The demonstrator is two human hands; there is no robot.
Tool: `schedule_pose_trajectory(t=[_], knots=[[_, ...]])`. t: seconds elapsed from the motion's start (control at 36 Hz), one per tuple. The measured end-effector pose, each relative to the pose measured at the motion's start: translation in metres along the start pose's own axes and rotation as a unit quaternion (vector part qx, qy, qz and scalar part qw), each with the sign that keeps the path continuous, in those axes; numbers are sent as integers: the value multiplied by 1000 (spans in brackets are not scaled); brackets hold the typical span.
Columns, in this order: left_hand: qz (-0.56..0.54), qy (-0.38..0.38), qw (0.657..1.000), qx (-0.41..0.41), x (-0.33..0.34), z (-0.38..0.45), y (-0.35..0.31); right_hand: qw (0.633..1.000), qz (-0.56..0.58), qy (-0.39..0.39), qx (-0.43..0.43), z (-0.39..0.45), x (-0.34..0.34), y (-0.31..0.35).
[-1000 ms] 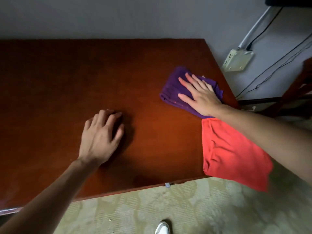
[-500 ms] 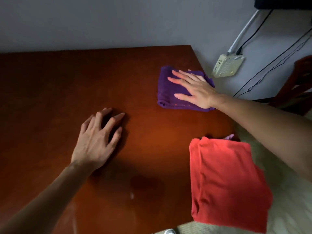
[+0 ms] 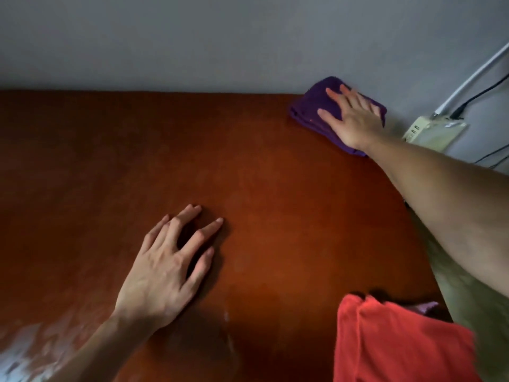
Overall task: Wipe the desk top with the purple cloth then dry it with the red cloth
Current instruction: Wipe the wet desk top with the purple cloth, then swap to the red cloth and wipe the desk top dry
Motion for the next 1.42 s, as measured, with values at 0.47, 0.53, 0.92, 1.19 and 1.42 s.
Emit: schedule_pose_trajectory(t=[0.47,0.53,0.92,1.19,1.42], knots=[[-11,-63,998,-2,2,-3,2,998,-23,2,52,-84,4,98],[-18,-75,997,-5,1,-3,3,999,-24,-4,34,-111,2,110],[-38,-193,980,8,-49,-48,4,986,-8,-2,-168,-320,-28,173],[-46,-91,994,-31,-60,-132,-22,953,24,6,-301,-408,-40,192],[-82,-60,989,-112,-78,-146,-42,950,84,87,-287,-394,-54,189]])
Point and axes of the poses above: each hand's wrist, its own z-axis towards the middle knuckle, its own x-axis out of the palm, y = z × x, the point moved 3 cm from there along z, towards the middle knuckle, and after that the axes turned 13 degrees about -y, right-handed, at the moved point
